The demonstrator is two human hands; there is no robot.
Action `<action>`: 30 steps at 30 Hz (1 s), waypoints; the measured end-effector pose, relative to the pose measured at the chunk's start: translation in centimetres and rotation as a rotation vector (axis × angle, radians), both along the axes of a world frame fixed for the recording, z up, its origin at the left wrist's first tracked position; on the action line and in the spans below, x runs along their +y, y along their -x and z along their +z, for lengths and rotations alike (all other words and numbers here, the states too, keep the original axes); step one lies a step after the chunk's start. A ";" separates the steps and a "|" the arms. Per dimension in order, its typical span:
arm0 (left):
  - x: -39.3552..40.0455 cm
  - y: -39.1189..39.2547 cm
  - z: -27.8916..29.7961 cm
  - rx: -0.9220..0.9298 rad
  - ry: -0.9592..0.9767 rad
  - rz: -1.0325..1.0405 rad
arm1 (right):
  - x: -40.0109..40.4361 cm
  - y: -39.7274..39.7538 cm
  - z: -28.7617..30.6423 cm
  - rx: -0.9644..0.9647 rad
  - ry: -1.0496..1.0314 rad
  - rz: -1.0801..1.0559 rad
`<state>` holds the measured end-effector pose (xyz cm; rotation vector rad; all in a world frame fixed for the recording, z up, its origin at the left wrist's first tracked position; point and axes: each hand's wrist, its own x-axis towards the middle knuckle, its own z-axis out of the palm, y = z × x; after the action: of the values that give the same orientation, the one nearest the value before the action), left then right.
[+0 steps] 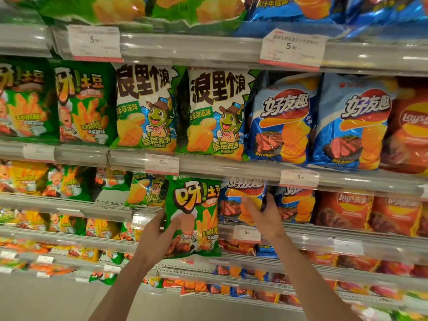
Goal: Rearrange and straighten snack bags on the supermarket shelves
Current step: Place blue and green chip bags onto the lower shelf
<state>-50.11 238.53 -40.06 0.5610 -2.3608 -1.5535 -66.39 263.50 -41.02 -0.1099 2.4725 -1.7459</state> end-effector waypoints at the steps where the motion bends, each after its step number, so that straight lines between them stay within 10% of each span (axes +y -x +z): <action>1: 0.0 0.0 -0.1 0.002 -0.009 0.002 | 0.2 -0.3 -0.4 0.018 -0.008 0.014; 30: -1.0 0.3 -1.1 -0.014 -0.118 -0.054 | 0.9 0.5 -1.6 -0.021 -0.194 0.098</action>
<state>-50.39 237.53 -41.15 0.5394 -2.3238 -1.7266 -66.85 264.36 -42.57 -0.1912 2.5590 -1.4535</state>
